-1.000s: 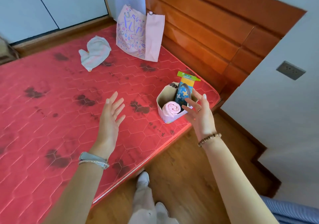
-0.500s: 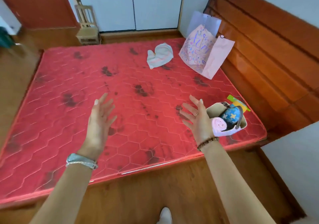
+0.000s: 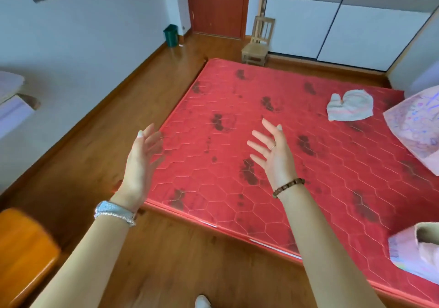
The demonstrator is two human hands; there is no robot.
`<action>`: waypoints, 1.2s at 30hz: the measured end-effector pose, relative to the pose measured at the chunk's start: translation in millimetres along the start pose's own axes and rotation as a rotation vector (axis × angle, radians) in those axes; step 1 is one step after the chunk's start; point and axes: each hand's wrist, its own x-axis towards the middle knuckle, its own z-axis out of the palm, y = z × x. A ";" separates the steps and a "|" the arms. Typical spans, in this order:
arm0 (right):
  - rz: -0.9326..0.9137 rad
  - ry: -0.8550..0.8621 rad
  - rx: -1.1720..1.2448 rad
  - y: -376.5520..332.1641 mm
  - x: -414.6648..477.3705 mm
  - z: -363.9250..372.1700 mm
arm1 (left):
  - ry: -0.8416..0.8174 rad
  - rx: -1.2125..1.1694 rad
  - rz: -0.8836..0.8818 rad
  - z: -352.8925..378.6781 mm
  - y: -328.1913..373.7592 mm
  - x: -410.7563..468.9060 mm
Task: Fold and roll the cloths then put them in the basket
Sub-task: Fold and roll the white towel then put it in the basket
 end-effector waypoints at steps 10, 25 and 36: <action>0.069 -0.279 -0.058 32.4 15.6 179.3 | 0.259 -0.043 0.016 -159.7 20.8 5.8; 0.193 -0.609 -0.130 76.9 77.8 392.4 | 0.561 -0.080 0.019 -315.0 39.0 60.6; 0.287 -0.706 -0.160 96.2 153.5 506.2 | 0.662 -0.091 -0.021 -398.7 31.2 137.0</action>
